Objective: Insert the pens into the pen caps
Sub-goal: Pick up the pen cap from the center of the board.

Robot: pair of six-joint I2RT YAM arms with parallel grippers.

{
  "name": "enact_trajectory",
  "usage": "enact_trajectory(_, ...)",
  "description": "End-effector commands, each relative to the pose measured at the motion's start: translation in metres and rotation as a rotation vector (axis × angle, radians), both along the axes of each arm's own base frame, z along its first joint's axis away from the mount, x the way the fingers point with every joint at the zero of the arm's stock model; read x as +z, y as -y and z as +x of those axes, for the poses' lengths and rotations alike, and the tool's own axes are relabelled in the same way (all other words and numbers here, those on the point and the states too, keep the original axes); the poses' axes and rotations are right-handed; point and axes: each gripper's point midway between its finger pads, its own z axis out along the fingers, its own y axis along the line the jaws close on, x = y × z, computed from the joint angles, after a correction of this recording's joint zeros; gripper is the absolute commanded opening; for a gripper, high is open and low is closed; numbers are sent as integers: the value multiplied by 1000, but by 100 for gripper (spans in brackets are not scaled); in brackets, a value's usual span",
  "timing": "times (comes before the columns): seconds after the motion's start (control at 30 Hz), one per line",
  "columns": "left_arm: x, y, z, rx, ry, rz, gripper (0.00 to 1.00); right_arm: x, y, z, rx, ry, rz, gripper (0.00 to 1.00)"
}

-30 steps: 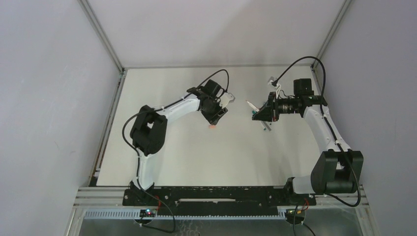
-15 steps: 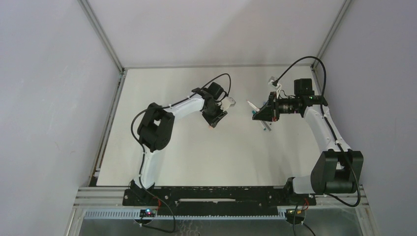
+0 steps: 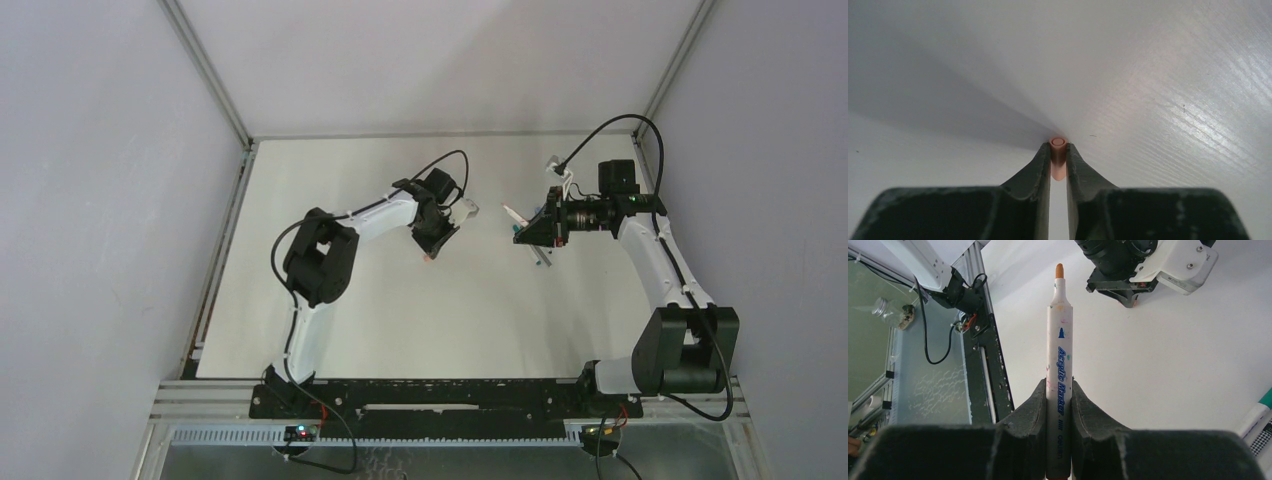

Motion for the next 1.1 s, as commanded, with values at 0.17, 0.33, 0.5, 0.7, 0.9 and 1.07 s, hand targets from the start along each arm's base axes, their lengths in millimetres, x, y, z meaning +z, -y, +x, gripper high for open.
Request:
enact_trajectory(0.17, 1, -23, -20, 345, -74, 56, 0, 9, 2, 0, 3, 41, 14, 0)
enact_trajectory(0.33, 26, -25, -14, 609, -64, -146, 0, 7, -1, 1, 8, 40, 5, 0)
enact_trajectory(0.5, 75, -21, 2, 761, -37, -419, 0, 1, -14, -6, 28, 54, -24, 0)
enact_trajectory(0.7, 138, -24, 9, 872, -42, -773, 0, 0, -34, -9, 39, 22, -44, 0)
enact_trajectory(0.9, 248, -17, 15, 841, 17, -1206, 0, 31, -50, -5, 76, 56, -88, 0)
enact_trajectory(1.07, 349, -21, 4, 746, 70, -1573, 0, 104, -55, 7, 26, 290, -31, 0)
